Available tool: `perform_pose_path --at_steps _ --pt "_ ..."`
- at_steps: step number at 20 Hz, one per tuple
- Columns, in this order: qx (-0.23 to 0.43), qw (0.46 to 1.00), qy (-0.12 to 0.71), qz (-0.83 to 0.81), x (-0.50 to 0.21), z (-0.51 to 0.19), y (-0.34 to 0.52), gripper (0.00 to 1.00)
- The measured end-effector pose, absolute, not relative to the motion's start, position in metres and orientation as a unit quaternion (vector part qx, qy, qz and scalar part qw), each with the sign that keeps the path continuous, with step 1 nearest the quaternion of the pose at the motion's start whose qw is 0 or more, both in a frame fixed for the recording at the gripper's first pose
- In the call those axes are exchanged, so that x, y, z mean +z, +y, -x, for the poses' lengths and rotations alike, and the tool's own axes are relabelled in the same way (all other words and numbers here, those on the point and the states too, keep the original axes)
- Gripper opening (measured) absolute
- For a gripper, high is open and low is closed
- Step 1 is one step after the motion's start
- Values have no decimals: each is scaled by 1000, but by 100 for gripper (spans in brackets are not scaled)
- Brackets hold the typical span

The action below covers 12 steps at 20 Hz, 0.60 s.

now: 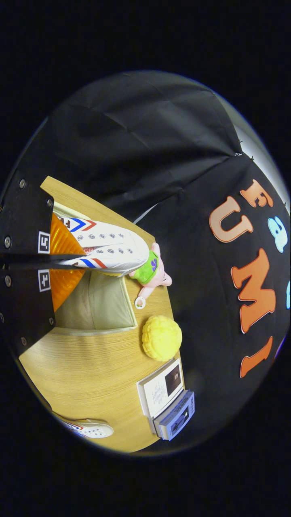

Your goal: Open the storage box then place both shoes into the box .Put the left shoe in first, then the right shoe, with the right side of both shoes facing outward in a uniform manner.

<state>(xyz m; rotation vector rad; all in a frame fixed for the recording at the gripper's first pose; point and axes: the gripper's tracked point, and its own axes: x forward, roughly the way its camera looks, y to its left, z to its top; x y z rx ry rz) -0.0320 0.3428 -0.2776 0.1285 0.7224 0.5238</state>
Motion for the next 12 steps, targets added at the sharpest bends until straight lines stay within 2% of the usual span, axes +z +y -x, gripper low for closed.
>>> perform_pose_path --at_steps 6,10,12 --pt "253 890 374 -62 -291 50 344 0" --pt "250 870 422 -50 -315 65 343 1" --pt "256 862 435 -45 -319 69 345 7"
